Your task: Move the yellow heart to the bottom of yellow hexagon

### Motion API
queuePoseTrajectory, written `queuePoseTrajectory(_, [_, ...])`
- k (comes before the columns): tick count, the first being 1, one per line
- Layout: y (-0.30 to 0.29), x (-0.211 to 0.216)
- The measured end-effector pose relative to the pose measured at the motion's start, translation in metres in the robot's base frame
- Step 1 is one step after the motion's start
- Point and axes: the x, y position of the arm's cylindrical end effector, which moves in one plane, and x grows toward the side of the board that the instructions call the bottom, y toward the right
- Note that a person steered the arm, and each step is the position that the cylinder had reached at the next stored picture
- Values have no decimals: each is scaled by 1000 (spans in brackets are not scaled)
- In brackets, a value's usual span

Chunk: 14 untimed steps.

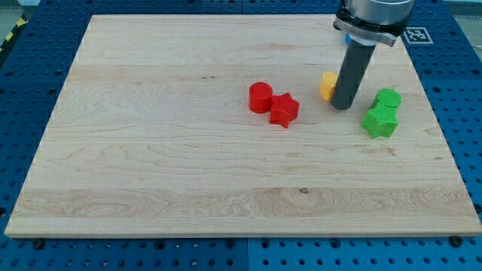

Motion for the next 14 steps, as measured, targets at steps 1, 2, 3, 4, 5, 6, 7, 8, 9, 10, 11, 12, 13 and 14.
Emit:
queuePoseTrajectory(1, [-2, 5])
queuePoseTrajectory(2, [-21, 19])
queuePoseTrajectory(3, [-40, 2])
queuePoseTrajectory(4, [-38, -35])
queuePoseTrajectory(5, [-34, -49])
queuePoseTrajectory(6, [-56, -49])
queuePoseTrajectory(7, [-36, -46])
queuePoseTrajectory(8, [10, -46])
queuePoseTrajectory(9, [13, -30])
queuePoseTrajectory(10, [17, 4])
queuePoseTrajectory(11, [46, -5])
queuePoseTrajectory(12, [64, -46])
queuePoseTrajectory(13, [64, -49])
queuePoseTrajectory(14, [53, -32])
